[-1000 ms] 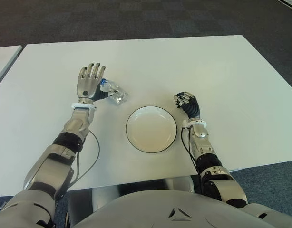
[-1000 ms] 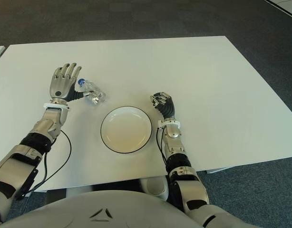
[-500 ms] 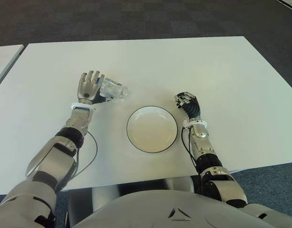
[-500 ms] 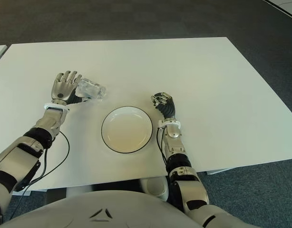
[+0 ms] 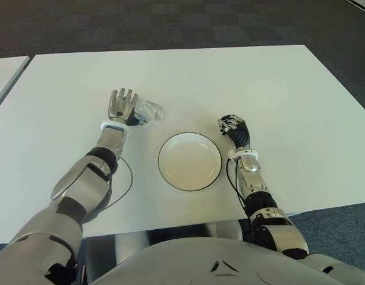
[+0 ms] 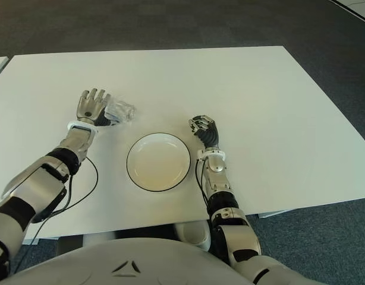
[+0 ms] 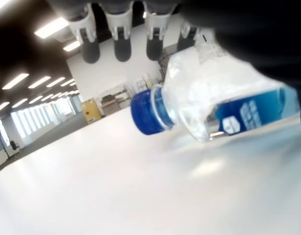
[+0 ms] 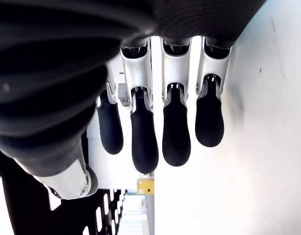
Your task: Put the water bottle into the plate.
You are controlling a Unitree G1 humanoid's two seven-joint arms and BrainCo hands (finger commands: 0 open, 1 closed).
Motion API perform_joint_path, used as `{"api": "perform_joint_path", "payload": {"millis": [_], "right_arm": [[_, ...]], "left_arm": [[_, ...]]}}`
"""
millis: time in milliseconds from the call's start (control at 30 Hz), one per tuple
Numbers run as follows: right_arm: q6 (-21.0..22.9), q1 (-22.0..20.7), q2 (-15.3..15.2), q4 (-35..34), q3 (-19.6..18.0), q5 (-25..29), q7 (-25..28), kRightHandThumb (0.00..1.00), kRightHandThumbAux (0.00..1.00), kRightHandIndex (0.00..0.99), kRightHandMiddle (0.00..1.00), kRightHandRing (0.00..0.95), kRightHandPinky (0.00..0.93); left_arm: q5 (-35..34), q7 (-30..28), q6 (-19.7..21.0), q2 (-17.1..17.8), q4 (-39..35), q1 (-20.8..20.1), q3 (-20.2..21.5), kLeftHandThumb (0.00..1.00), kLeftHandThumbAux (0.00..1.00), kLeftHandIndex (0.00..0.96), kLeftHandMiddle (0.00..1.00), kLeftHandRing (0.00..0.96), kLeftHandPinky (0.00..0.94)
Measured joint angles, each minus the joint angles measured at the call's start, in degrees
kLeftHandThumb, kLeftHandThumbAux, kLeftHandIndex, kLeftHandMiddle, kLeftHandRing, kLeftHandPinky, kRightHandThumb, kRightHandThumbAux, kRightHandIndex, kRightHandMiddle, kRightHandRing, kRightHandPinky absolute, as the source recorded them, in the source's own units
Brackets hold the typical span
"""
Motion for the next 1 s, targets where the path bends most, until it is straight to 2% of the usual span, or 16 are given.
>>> {"api": "perform_joint_path", "payload": {"millis": [367, 567, 1000], "right_arm": [[0.0, -0.1, 0.4, 0.2, 0.0, 0.1, -0.2, 0.708, 0.729, 0.433, 0.601, 0.619, 0.627], [0.0, -0.1, 0.6, -0.1, 0.0, 0.1, -0.3, 0.708, 0.729, 0.433, 0.598, 0.617, 0.630], [-0.1, 0.3, 1.1, -0.8, 0.1, 0.0, -1.2, 0.708, 0.728, 0.434, 0.607, 0.625, 0.639]], "left_arm": [[0.4, -13.7, -1.5, -1.4, 5.2, -6.6, -6.2, 0.770, 0.361, 0.000, 0.000, 0.000, 0.000], [0.6, -18.3, -2.5, -1.2, 5.7, -8.4, -8.9, 0.762, 0.338, 0.000, 0.000, 0.000, 0.000], [1.9, -19.2, -5.1, 0.3, 5.7, -9.8, -14.2, 0.734, 0.319, 0.000, 0.000, 0.000, 0.000]]}}
